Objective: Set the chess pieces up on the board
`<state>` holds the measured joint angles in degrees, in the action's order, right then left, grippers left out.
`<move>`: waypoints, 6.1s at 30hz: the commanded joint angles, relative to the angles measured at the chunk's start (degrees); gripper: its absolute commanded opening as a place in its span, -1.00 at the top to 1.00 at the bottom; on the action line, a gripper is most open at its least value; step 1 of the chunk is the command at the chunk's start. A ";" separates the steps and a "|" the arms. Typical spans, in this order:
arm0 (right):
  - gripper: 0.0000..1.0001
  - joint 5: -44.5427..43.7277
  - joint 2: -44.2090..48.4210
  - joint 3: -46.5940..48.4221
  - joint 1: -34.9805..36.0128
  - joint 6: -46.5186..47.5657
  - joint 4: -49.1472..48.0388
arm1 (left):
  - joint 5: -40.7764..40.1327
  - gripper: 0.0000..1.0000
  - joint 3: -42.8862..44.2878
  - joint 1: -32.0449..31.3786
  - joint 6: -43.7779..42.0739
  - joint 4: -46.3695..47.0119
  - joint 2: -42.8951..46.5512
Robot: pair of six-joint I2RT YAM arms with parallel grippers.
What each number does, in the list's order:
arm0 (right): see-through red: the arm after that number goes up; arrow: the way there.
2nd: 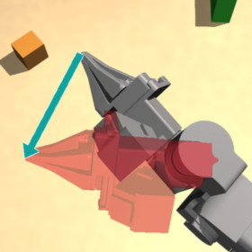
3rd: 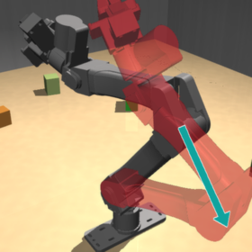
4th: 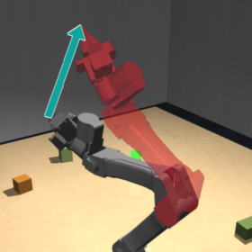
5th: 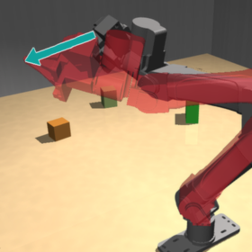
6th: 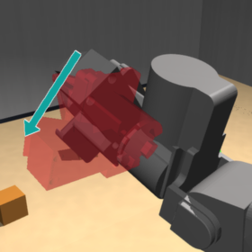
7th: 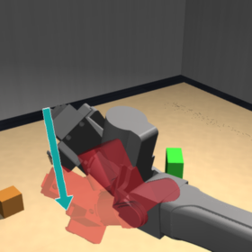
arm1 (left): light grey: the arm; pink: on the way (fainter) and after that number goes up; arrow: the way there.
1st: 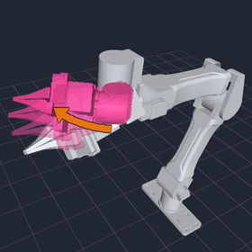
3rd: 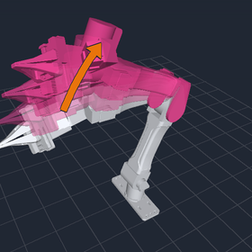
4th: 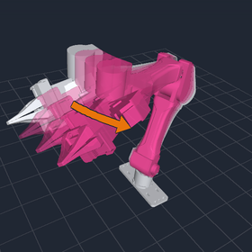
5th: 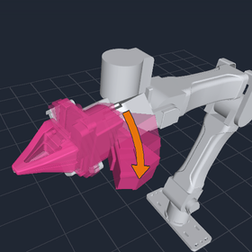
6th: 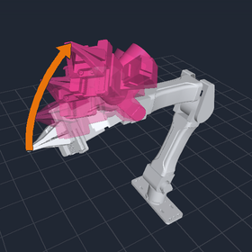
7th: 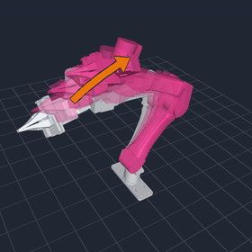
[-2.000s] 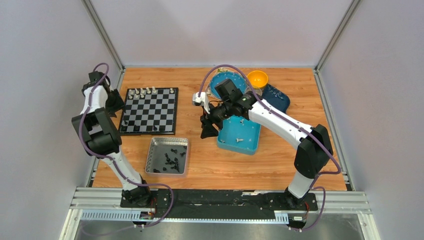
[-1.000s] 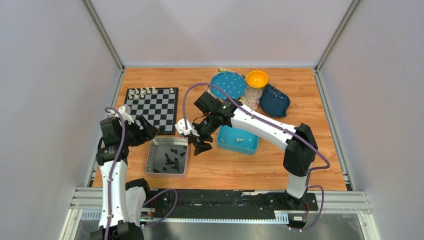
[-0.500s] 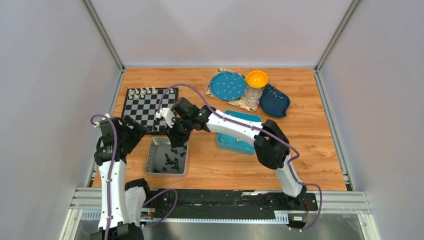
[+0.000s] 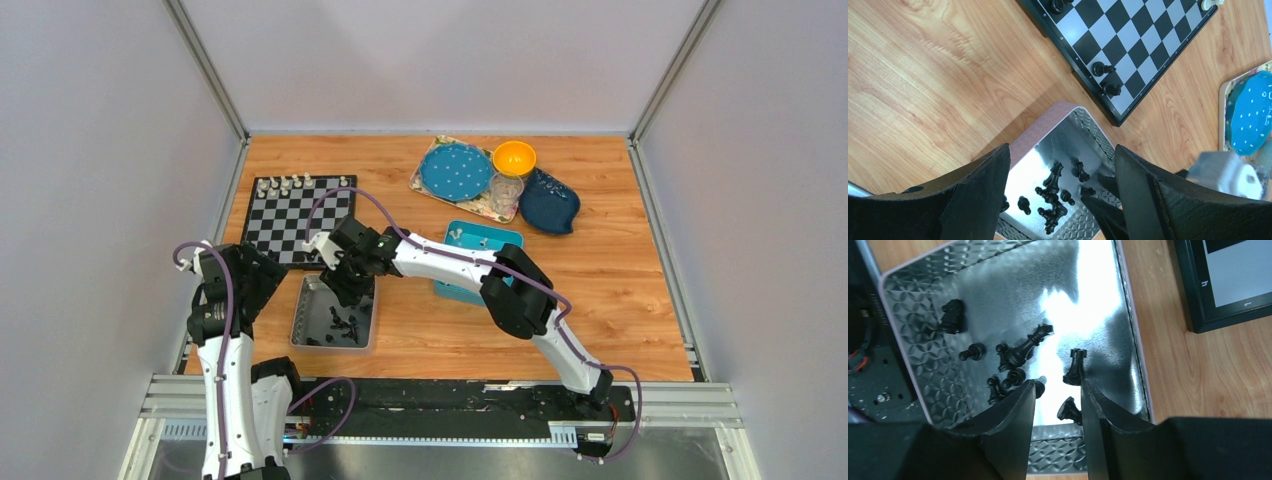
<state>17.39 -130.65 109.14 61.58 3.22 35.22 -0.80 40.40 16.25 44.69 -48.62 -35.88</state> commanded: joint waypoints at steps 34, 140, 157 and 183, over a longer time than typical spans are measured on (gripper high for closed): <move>0.71 -5.26 -2.77 3.53 1.70 1.96 1.34 | 5.36 -0.66 -3.05 -0.52 -2.41 0.19 4.68; 0.85 37.63 14.72 -8.68 -10.61 10.49 -7.10 | 60.48 0.24 -30.38 -2.01 31.96 51.61 6.35; 0.86 41.23 13.41 -7.54 -9.90 15.14 -2.97 | 62.06 0.25 -29.33 -1.93 30.37 50.99 5.56; 0.86 40.01 12.44 -5.52 -9.73 16.38 -0.50 | 63.46 0.34 -29.50 -2.01 30.02 50.73 5.56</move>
<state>57.41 -117.97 100.99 51.94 19.40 36.03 60.69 8.95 14.33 75.50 1.48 -30.50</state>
